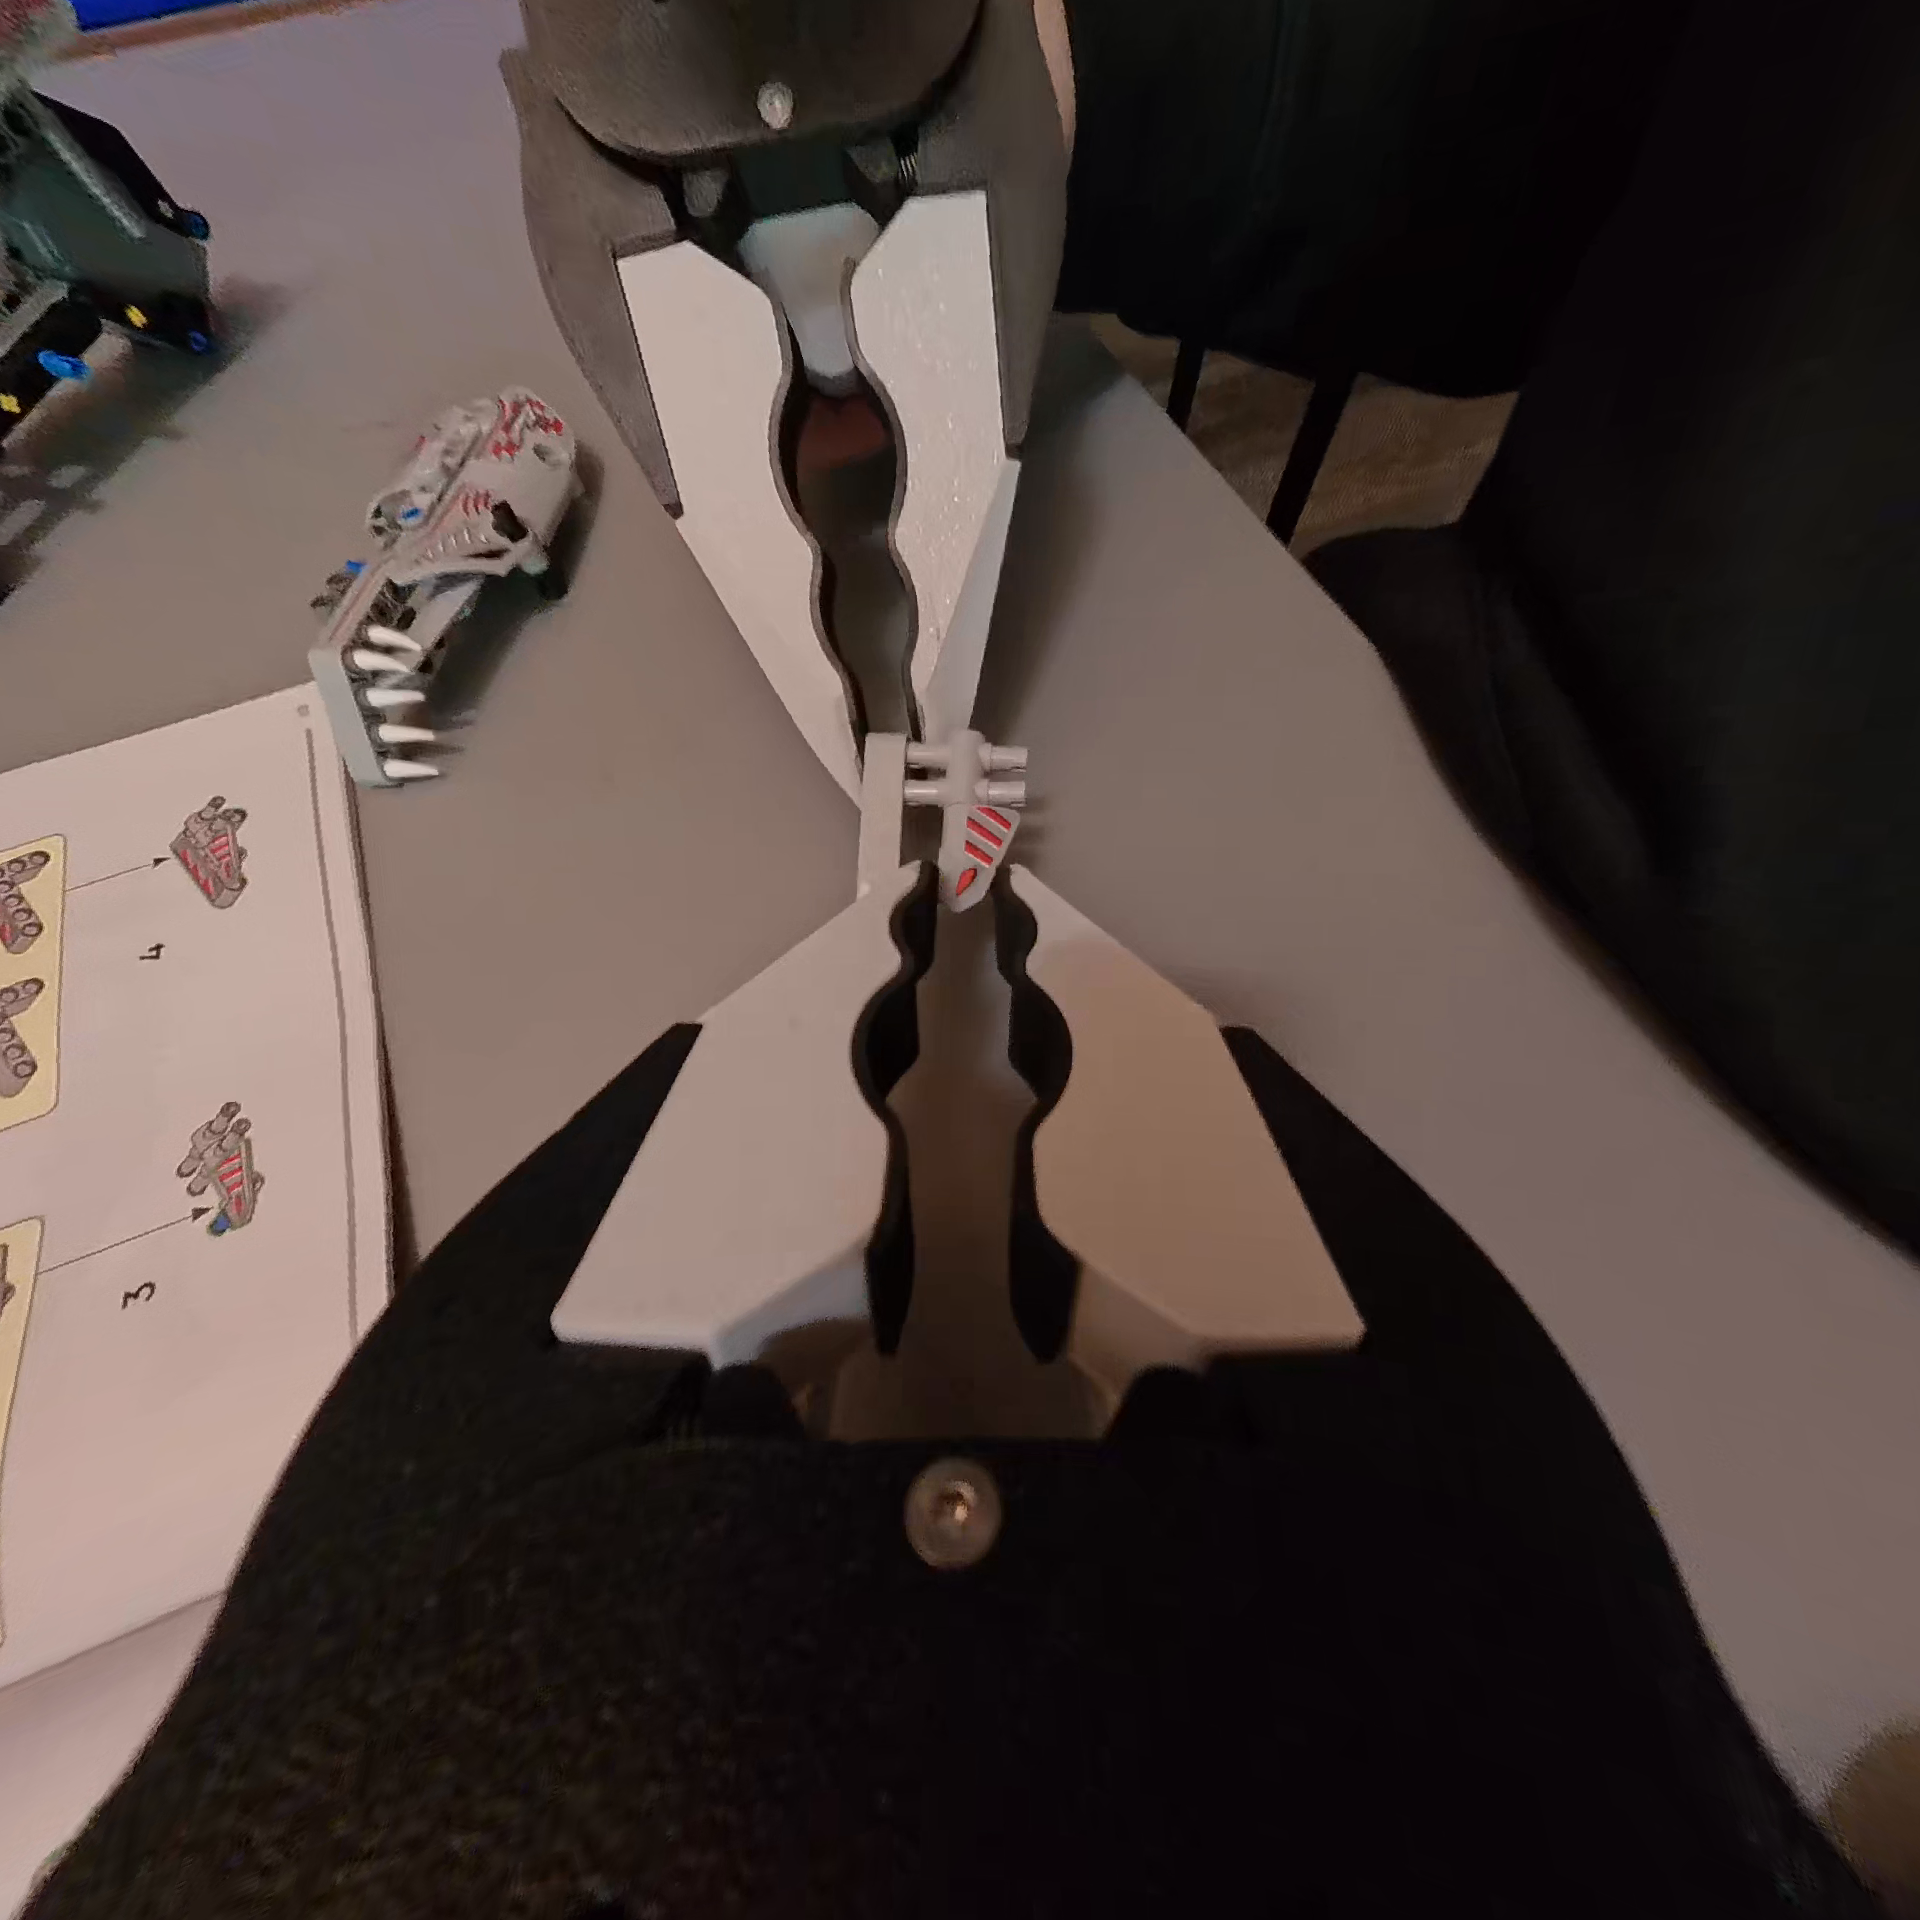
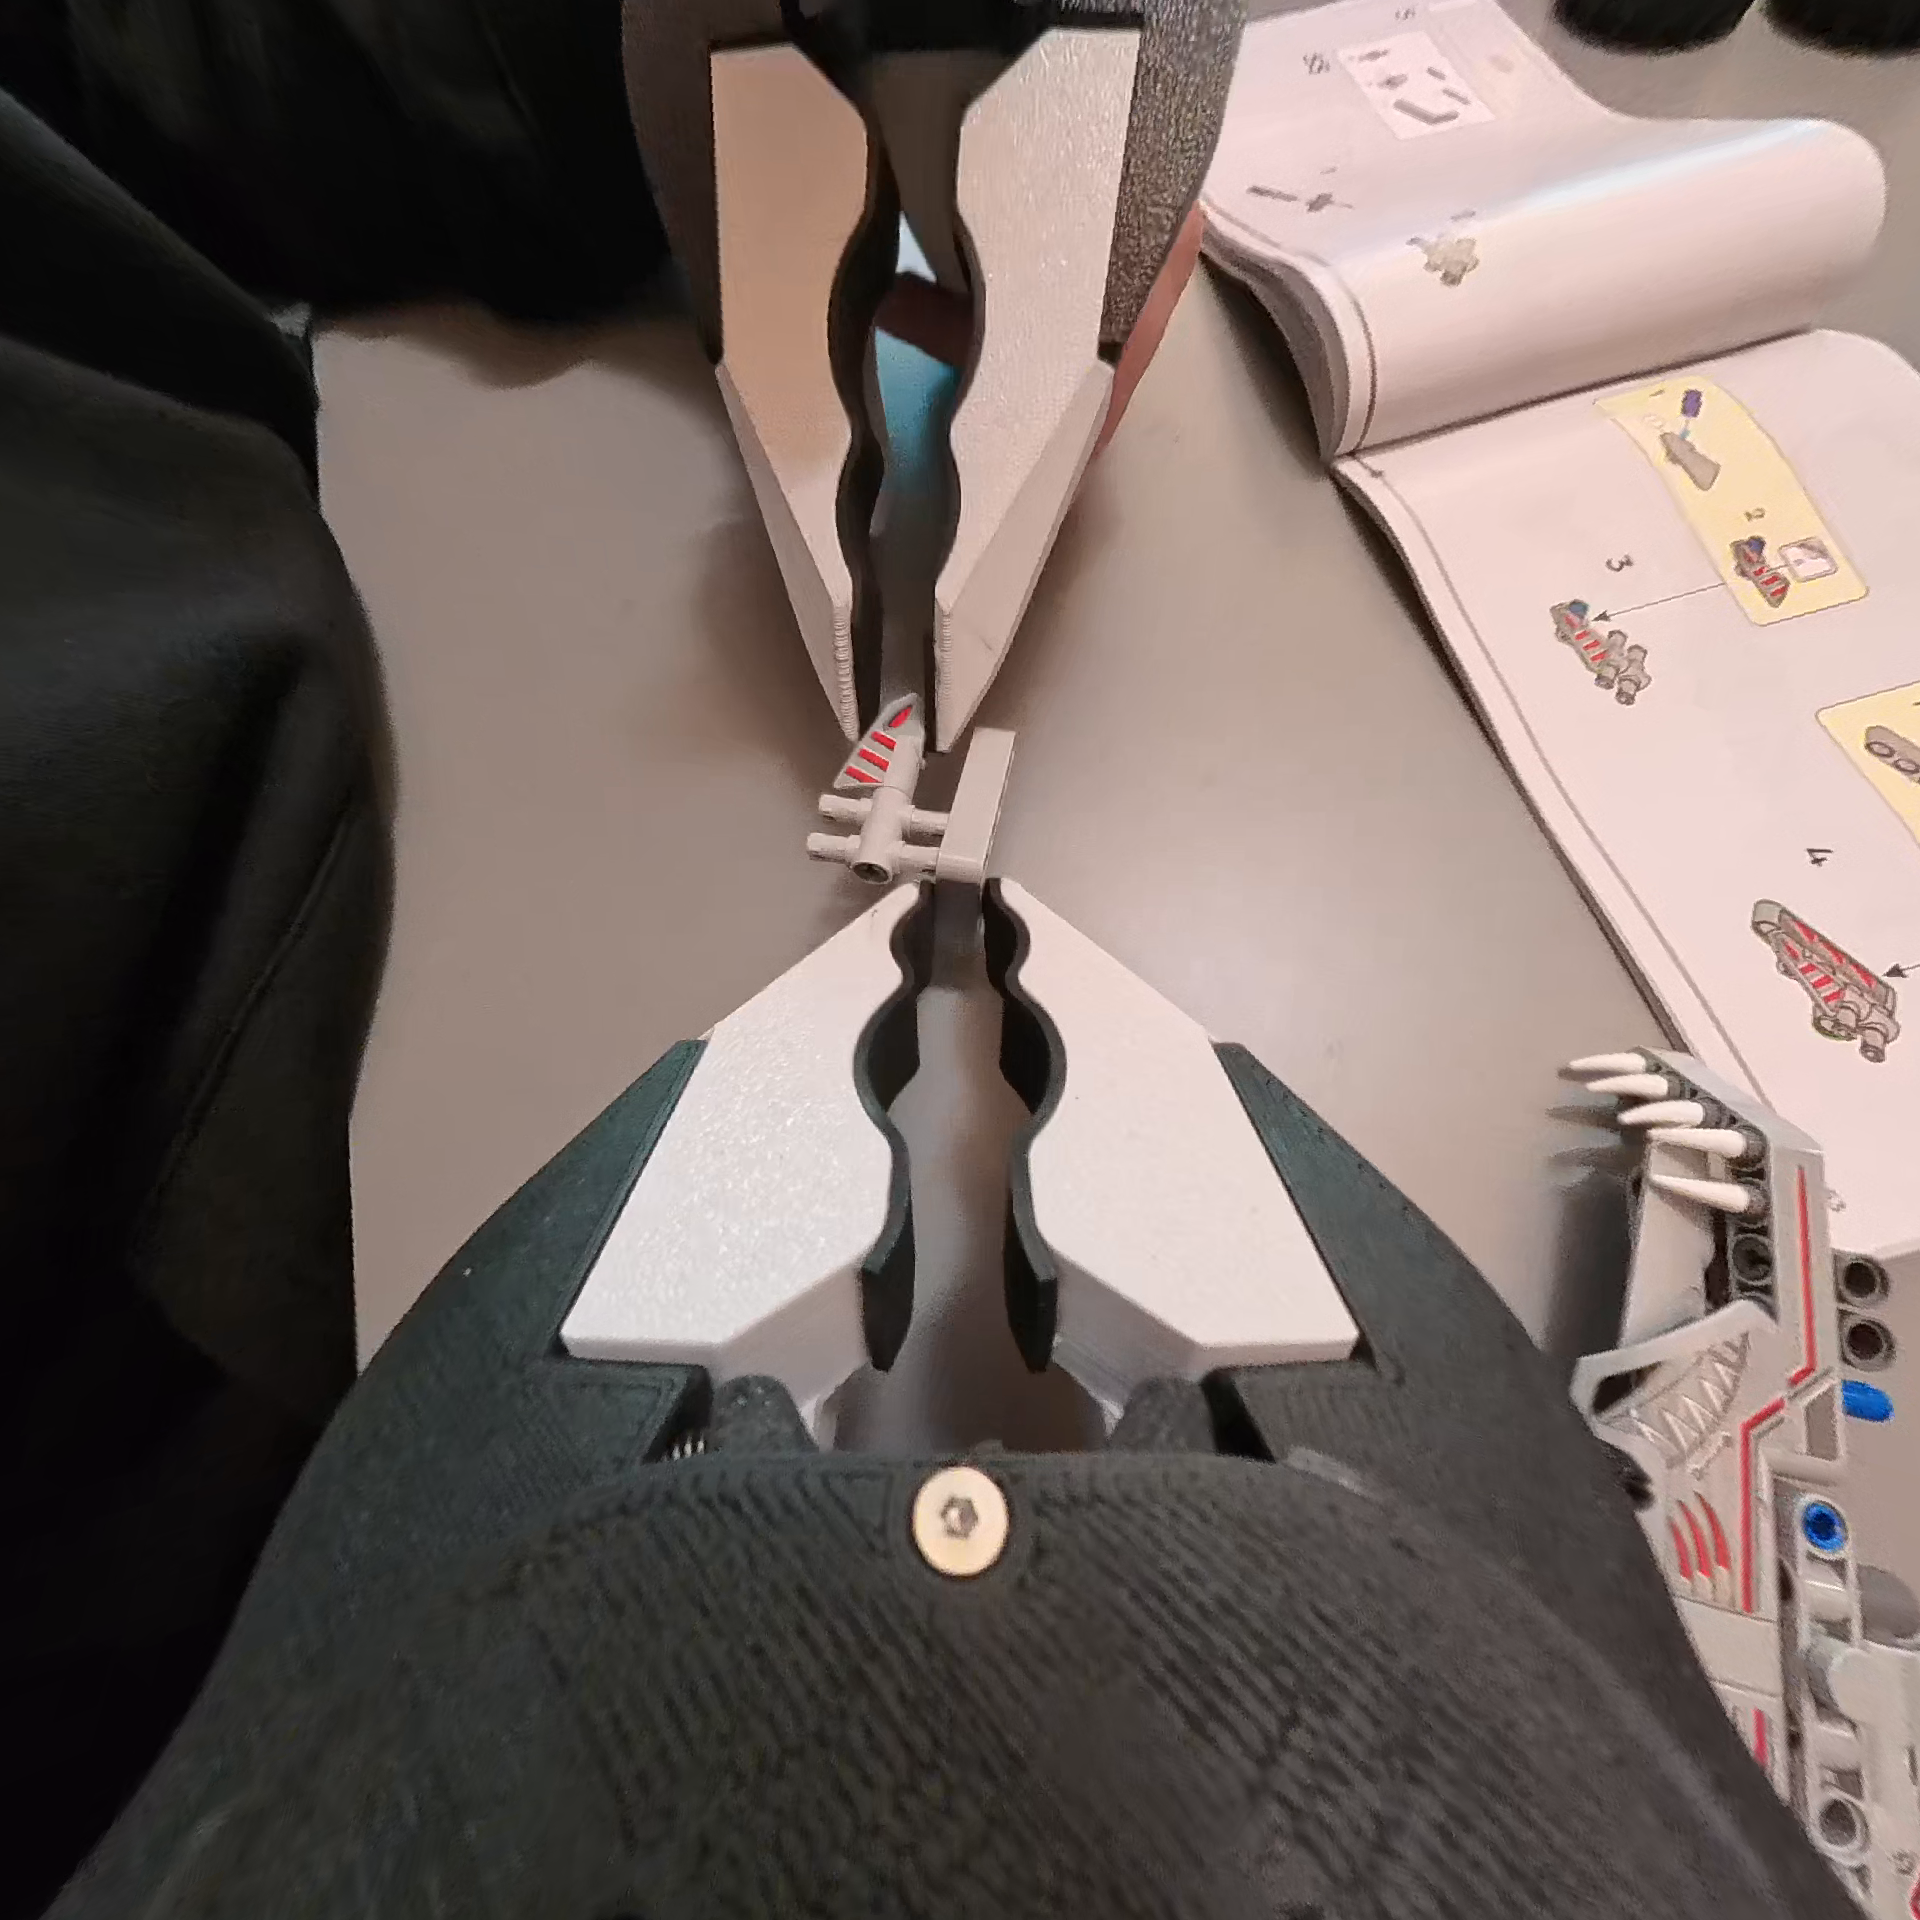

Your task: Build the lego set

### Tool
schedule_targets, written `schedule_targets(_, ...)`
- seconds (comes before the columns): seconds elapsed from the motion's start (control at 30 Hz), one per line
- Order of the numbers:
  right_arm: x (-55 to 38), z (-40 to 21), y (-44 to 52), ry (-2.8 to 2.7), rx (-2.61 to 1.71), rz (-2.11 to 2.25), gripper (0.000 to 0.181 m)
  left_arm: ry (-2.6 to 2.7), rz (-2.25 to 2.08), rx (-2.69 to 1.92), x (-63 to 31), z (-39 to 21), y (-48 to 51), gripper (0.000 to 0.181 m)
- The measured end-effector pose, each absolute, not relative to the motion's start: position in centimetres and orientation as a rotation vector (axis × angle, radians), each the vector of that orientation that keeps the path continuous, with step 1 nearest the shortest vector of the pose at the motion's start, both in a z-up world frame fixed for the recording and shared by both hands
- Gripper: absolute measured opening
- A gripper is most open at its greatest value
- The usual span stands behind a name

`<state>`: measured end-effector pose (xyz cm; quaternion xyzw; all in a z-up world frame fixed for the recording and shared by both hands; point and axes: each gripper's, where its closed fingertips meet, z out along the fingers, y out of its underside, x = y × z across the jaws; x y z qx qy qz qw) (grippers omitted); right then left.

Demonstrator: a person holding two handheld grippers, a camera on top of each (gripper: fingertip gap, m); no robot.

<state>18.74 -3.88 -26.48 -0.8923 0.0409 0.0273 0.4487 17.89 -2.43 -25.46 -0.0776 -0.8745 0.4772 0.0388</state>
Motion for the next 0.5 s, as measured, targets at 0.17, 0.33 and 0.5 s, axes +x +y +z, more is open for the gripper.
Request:
schedule_targets(0.17,18.66,-27.48,-3.95,0.088,-2.273,0.052,0.007,-2.746,1.397,-0.280,17.84,-26.39,-2.42,0.008)
schedule_targets(0.33,18.60,-27.53,-4.04,0.086,-2.275,0.053,0.007,-2.751,1.391,-0.279,17.85,-26.49,-2.45,0.008)
schedule_targets(0.5,18.58,-27.58,-4.12,0.093,-2.277,0.058,0.007,-2.767,1.373,-0.276,17.92,-26.72,-2.46,0.008)
